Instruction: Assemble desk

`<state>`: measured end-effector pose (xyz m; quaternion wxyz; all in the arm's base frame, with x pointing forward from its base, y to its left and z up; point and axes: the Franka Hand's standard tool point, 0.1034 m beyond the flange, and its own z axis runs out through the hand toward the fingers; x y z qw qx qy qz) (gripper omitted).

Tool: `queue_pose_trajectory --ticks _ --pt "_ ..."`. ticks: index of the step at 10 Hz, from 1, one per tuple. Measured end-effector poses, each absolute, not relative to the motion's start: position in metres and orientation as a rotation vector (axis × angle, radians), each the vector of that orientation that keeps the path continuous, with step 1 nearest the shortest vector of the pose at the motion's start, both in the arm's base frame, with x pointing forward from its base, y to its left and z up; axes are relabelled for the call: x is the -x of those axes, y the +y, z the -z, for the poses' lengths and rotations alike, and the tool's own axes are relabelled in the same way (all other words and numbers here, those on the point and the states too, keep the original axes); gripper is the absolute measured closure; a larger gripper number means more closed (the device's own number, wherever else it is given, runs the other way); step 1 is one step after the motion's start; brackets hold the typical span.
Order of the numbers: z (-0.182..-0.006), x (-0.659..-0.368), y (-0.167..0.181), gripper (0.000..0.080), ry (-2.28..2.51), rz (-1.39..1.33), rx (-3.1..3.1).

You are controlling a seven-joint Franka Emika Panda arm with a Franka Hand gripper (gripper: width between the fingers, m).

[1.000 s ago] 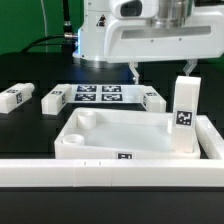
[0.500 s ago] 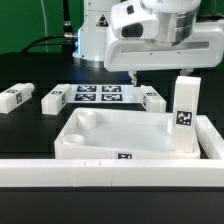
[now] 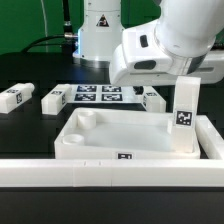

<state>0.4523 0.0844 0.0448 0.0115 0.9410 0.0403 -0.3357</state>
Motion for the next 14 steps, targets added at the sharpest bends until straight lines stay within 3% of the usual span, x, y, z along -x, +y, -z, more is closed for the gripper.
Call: queue_pose_trajectory --ticks 3,6,11,14 --pt "-0.042 -0.45 0.086 0.015 0.15 1.046 -2.94" --pt "-0.027 -0.433 0.09 0.015 0.261 1.047 -2.955" --pt "-0.023 -0.427 0.089 0.015 0.259 1.078 -2.942" --pt "-0.017 -0.411 0.091 0.015 0.262 1.335 -2.823"
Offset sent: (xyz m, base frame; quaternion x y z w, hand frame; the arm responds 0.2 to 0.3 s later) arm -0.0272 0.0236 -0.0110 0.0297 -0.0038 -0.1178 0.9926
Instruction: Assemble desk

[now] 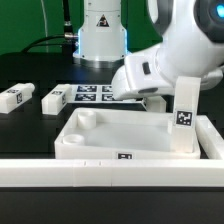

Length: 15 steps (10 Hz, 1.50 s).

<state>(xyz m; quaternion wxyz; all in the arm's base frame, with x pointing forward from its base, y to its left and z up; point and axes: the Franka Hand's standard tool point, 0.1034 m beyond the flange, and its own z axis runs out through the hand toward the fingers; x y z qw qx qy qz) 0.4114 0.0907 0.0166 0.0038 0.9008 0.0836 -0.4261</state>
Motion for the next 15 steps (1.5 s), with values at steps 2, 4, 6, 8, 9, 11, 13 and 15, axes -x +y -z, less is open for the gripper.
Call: queue_pose_trajectory --ticks 2,4,6,8,9,11,13,15 --pt "-0.01 -0.414 0.092 0.015 0.262 1.4 -2.787" --pt "-0.006 -0.411 0.09 0.015 0.259 1.393 -2.791" --pt "-0.004 -0.411 0.089 0.015 0.255 1.386 -2.796" --pt "-0.005 -0.413 0.089 0.0413 0.255 1.381 -2.799" --pt "-0.005 -0.413 0.089 0.0511 0.255 1.381 -2.799" --pt "-0.007 -0.415 0.088 0.051 0.251 1.377 -2.804" --pt "-0.013 -0.419 0.085 0.051 0.245 1.365 -2.817" --pt "-0.035 -0.423 0.08 0.051 0.232 1.374 -2.831"
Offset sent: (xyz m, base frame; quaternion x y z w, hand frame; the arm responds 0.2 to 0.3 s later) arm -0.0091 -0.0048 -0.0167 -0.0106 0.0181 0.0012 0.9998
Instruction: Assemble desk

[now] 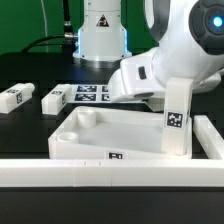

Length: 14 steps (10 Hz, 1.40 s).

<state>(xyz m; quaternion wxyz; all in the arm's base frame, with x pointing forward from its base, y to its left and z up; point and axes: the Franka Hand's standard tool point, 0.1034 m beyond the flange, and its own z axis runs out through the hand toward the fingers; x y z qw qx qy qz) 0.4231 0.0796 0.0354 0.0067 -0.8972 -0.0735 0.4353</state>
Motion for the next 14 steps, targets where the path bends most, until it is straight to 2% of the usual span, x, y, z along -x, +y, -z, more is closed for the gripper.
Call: queue_pose_trajectory --ticks 3,5,6,7,8,10,11,14 --pt "-0.081 -0.438 0.06 0.0509 -0.189 -1.323 2.789" --pt "-0.072 -0.439 0.062 0.0509 -0.193 -1.268 2.817" --pt "-0.069 -0.449 0.061 0.0509 -0.21 -1.186 2.843" --pt "-0.069 -0.468 0.051 0.0509 -0.251 -0.982 2.897" --pt "-0.085 -0.471 0.039 0.0509 -0.256 -0.936 2.901" --pt "-0.104 -0.493 0.021 0.0509 -0.251 -0.765 2.947" --pt "-0.11 -0.494 0.024 0.0509 -0.239 -0.669 2.979" --pt "-0.107 -0.497 0.019 0.0509 -0.238 -0.387 3.044"
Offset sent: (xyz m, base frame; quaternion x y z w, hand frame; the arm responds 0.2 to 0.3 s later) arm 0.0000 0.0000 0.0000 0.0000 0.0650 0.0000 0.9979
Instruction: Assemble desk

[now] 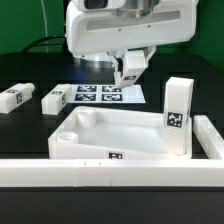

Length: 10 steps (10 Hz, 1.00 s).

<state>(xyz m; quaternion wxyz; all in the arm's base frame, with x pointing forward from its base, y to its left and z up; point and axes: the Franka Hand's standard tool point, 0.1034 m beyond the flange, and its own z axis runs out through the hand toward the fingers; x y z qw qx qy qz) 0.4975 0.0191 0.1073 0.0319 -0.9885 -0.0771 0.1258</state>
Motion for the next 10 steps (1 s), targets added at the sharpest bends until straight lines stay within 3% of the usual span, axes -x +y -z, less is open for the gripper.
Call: queue_pose_trajectory --ticks 2,6,10 --pt "-0.106 -0.502 0.015 0.0509 -0.228 -0.206 3.074" --pt "-0.123 -0.52 -0.016 0.0509 -0.017 0.034 3.03" --pt "-0.122 -0.523 -0.032 0.0508 -0.017 0.424 3.094"
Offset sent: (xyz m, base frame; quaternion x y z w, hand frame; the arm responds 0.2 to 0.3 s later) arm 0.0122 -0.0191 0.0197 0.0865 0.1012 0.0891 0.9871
